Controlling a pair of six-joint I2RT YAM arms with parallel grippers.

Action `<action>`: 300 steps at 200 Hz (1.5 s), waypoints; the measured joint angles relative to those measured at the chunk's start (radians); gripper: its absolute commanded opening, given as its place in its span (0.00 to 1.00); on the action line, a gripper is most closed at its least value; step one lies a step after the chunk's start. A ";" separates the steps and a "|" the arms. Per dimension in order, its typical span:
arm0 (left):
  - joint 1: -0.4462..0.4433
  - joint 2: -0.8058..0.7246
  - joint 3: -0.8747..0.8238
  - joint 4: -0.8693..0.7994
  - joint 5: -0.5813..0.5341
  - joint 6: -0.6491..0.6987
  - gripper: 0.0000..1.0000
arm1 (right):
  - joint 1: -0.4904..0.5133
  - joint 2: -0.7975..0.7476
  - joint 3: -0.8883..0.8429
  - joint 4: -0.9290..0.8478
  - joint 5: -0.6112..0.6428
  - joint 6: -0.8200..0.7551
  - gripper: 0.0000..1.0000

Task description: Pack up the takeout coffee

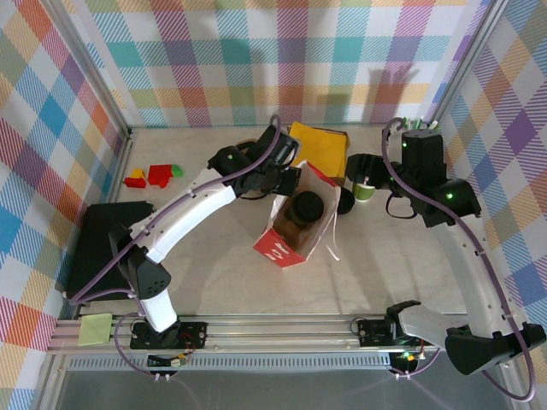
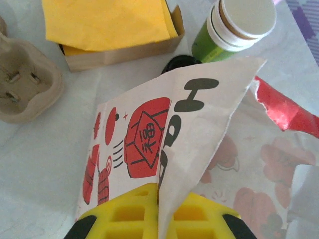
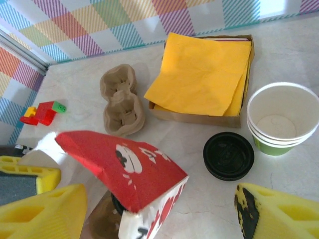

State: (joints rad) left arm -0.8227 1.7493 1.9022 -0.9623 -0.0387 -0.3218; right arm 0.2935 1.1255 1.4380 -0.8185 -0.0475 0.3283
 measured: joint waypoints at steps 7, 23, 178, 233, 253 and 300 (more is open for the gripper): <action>0.000 0.000 0.007 -0.019 0.008 0.000 0.00 | 0.000 0.001 0.000 0.000 -0.008 0.004 0.76; 0.001 0.000 0.034 -0.071 0.029 -0.002 0.00 | 0.000 0.004 0.002 -0.006 -0.029 0.018 0.76; 0.109 -0.029 -0.121 -0.033 0.135 -0.260 0.02 | 0.000 0.103 0.049 -0.021 -0.119 0.061 0.74; 0.133 -0.103 -0.230 0.063 0.136 -0.286 0.00 | 0.000 0.101 0.049 -0.020 -0.106 0.063 0.74; 0.148 -0.131 -0.266 0.111 0.135 -0.292 0.00 | 0.000 0.096 0.049 -0.019 -0.099 0.074 0.73; 0.166 -0.169 -0.352 0.188 0.135 -0.293 0.05 | 0.000 0.080 0.047 -0.008 -0.072 0.088 0.73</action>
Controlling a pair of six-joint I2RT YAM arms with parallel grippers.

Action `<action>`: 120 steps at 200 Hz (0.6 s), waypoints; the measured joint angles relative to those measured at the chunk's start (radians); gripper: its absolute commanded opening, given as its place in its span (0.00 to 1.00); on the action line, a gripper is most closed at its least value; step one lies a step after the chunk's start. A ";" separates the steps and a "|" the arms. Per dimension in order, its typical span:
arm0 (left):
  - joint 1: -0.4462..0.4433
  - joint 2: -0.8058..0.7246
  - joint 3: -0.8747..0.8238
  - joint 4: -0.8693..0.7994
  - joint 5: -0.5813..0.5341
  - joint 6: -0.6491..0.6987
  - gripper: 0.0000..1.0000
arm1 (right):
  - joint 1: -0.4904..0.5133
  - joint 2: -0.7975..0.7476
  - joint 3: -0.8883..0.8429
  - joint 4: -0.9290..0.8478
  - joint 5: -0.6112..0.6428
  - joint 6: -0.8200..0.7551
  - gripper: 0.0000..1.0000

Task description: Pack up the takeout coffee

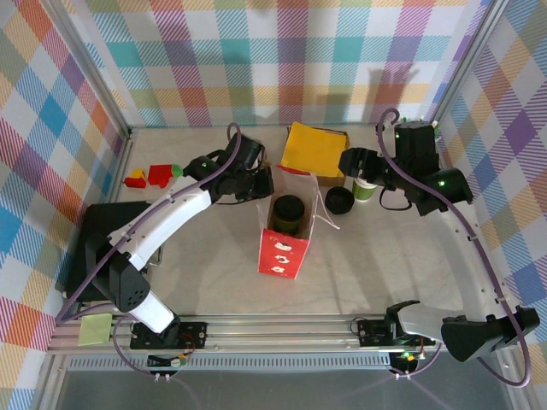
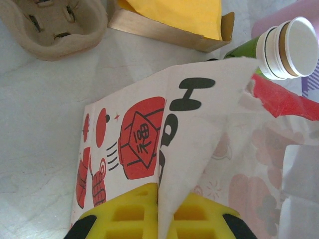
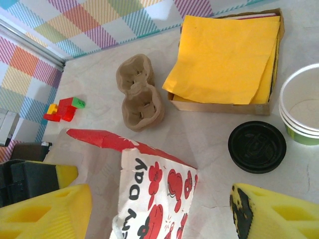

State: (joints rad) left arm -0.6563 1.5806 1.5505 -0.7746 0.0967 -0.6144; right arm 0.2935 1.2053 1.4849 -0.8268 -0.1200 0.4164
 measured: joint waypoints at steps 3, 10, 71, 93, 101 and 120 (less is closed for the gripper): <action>0.000 -0.002 -0.006 0.003 0.000 0.000 0.07 | 0.000 0.000 0.000 0.000 0.002 0.002 0.73; 0.001 -0.006 -0.018 0.009 0.000 0.000 0.12 | 0.000 0.000 0.000 0.000 0.007 0.006 0.73; 0.005 -0.064 -0.083 0.045 -0.016 0.014 0.43 | 0.000 0.031 0.038 -0.055 0.087 0.050 0.75; 0.005 -0.099 -0.084 0.067 -0.037 0.045 0.48 | 0.000 0.039 0.059 -0.089 0.122 0.060 0.75; 0.005 -0.115 -0.084 0.077 -0.047 0.057 0.50 | 0.000 0.039 0.060 -0.098 0.136 0.060 0.76; 0.005 -0.166 -0.093 0.110 -0.063 0.089 0.52 | -0.001 0.042 0.062 -0.130 0.167 0.061 0.77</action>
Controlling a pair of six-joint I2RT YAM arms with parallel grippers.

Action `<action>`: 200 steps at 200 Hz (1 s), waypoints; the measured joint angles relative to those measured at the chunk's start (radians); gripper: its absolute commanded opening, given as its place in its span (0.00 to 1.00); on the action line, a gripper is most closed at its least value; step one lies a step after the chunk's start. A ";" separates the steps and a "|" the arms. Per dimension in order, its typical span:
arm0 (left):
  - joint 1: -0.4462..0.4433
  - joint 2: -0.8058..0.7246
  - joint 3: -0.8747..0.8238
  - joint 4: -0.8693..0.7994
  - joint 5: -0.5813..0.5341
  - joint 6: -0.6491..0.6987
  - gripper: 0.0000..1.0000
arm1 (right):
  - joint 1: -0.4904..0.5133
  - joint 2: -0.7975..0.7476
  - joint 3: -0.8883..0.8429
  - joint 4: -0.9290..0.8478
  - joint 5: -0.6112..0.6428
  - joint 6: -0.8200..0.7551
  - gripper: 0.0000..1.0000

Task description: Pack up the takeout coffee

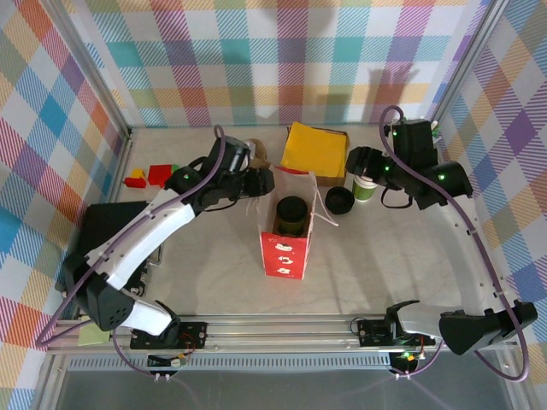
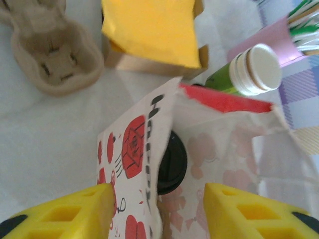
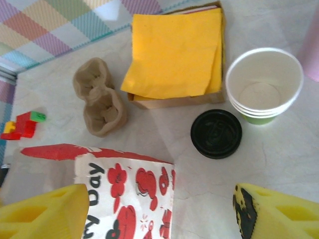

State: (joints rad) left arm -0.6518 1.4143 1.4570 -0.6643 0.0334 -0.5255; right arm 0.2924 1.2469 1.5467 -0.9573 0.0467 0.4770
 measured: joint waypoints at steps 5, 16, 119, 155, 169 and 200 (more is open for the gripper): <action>0.000 -0.015 -0.002 0.008 -0.005 0.005 0.53 | -0.002 0.000 0.001 -0.007 0.006 -0.003 0.77; 0.000 -0.051 -0.005 0.022 -0.019 0.018 0.53 | -0.004 0.005 0.006 -0.021 0.019 -0.015 0.77; 0.000 -0.233 -0.014 -0.059 -0.112 0.052 0.58 | -0.210 0.143 0.141 -0.041 0.109 -0.199 0.75; 0.000 -0.245 -0.024 -0.089 -0.152 0.075 0.57 | -0.351 0.239 0.150 -0.018 0.063 -0.230 0.69; 0.000 -0.243 -0.026 -0.093 -0.169 0.086 0.57 | -0.395 0.267 0.161 -0.011 0.044 -0.232 0.67; 0.000 -0.230 -0.026 -0.092 -0.186 0.113 0.56 | -0.478 0.340 0.222 0.008 -0.005 -0.234 0.64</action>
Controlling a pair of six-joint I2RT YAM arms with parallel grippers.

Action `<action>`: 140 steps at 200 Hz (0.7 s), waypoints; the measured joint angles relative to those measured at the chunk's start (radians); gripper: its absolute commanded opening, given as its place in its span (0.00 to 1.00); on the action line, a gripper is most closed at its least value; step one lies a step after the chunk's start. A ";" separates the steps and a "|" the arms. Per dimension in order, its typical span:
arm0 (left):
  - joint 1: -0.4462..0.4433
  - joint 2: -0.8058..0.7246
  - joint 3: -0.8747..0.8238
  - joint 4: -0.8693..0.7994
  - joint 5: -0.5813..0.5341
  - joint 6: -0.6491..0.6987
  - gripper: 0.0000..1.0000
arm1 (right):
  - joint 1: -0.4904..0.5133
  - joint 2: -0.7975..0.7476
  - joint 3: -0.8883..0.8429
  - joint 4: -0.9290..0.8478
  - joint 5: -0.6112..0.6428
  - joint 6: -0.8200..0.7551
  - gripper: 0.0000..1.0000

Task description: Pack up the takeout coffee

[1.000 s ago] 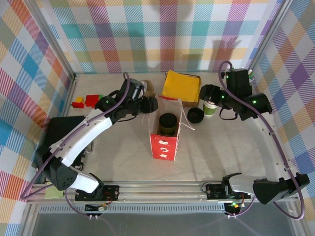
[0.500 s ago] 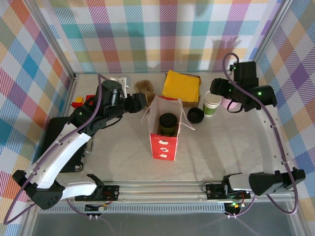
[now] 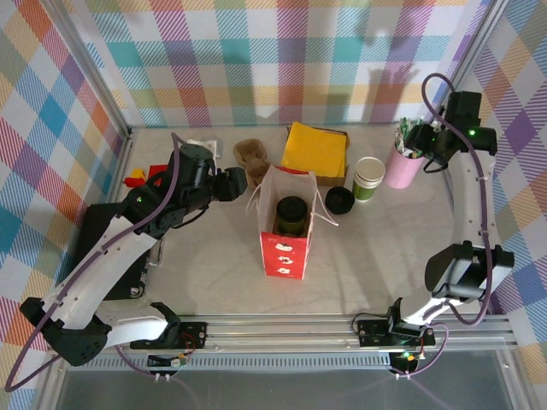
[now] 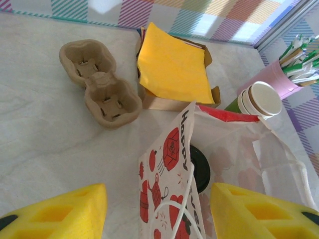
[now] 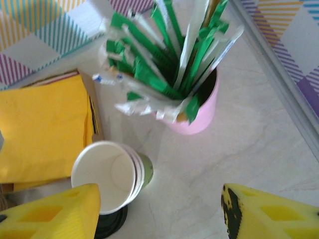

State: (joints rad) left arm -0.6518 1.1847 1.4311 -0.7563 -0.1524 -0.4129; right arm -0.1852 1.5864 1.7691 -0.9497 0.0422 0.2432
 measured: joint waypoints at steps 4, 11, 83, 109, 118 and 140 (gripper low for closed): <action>0.000 0.002 0.000 0.000 0.000 0.004 0.57 | -0.006 0.006 0.006 0.004 -0.003 -0.002 0.64; 0.000 0.006 0.000 0.000 0.000 0.011 0.57 | -0.018 0.021 0.014 0.013 -0.008 -0.006 0.63; 0.000 0.026 -0.004 0.109 0.013 0.101 0.57 | -0.067 0.151 0.047 0.070 -0.051 -0.036 0.57; 0.000 0.058 -0.004 0.124 0.029 0.130 0.57 | -0.068 0.166 0.047 0.090 -0.056 -0.047 0.55; 0.000 0.068 -0.004 0.129 0.035 0.140 0.57 | -0.068 0.167 0.047 0.094 -0.056 -0.050 0.54; 0.000 0.084 -0.004 0.135 0.051 0.153 0.57 | -0.068 0.172 0.047 0.097 -0.056 -0.055 0.51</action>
State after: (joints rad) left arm -0.6518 1.2686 1.4269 -0.6209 -0.1013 -0.2604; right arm -0.2527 1.7584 1.8160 -0.8524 -0.0135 0.1886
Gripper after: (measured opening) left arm 0.570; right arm 0.527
